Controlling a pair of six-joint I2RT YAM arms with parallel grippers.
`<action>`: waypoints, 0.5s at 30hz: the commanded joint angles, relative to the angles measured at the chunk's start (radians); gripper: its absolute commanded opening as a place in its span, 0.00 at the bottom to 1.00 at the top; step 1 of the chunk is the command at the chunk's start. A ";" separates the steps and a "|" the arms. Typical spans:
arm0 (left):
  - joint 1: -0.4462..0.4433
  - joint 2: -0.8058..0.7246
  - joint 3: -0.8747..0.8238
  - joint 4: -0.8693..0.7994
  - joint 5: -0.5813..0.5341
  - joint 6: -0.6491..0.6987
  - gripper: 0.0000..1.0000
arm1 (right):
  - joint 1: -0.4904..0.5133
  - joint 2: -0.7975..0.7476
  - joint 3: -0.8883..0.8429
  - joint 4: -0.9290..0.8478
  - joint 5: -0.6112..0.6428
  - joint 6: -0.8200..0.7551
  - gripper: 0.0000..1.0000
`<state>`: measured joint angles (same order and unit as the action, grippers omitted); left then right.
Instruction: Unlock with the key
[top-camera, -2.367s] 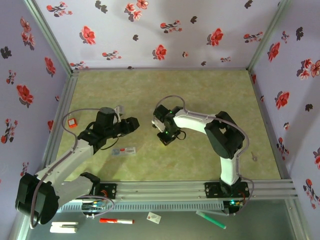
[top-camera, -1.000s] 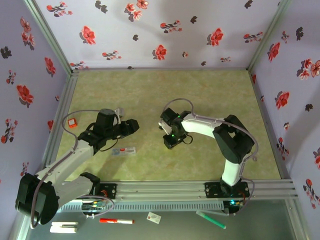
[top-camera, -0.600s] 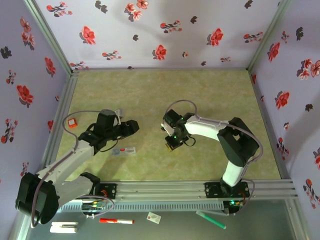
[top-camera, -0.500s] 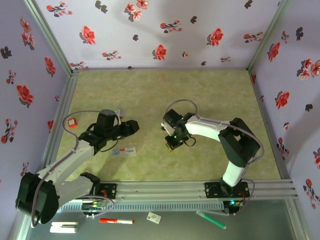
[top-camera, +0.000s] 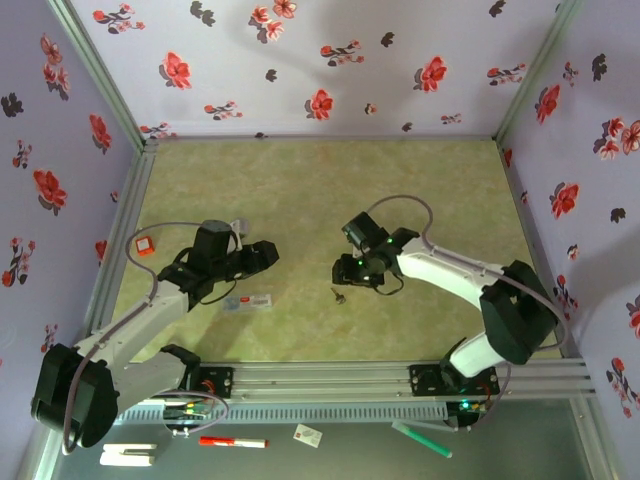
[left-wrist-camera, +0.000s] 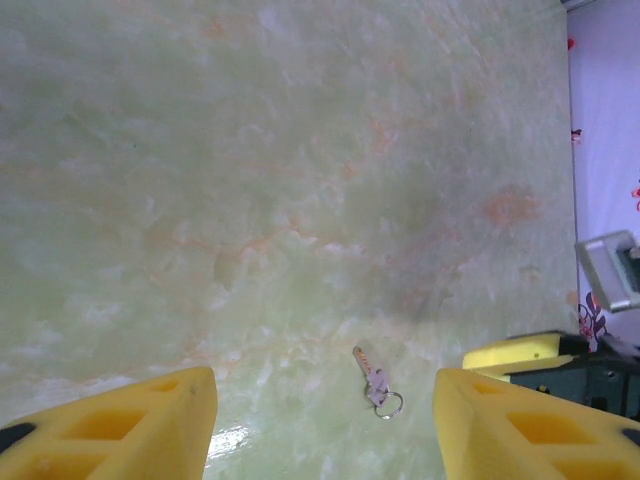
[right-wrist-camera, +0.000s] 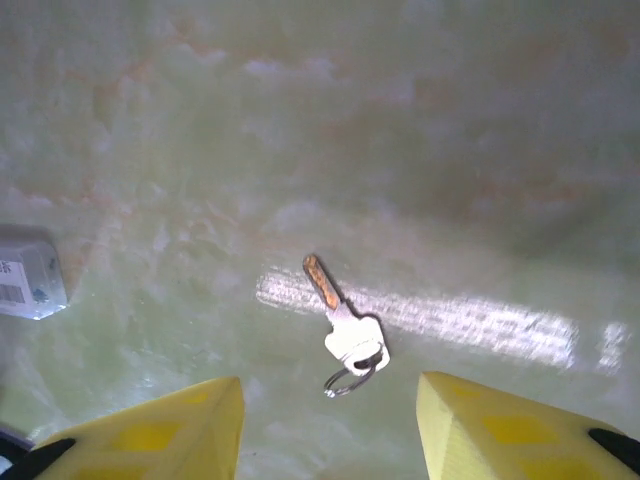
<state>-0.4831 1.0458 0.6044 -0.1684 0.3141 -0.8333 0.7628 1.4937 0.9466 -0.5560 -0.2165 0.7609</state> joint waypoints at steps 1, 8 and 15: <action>0.007 -0.004 -0.008 0.009 0.005 0.007 0.60 | 0.040 -0.012 -0.029 0.043 0.033 0.270 0.50; 0.008 -0.018 -0.019 0.000 0.006 0.016 0.62 | 0.065 0.016 -0.099 0.111 0.030 0.412 0.50; 0.007 -0.044 -0.034 -0.003 0.006 0.013 0.63 | 0.072 0.032 -0.113 0.097 0.054 0.440 0.48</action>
<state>-0.4831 1.0222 0.5858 -0.1699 0.3141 -0.8322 0.8276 1.5124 0.8520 -0.4644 -0.1967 1.1515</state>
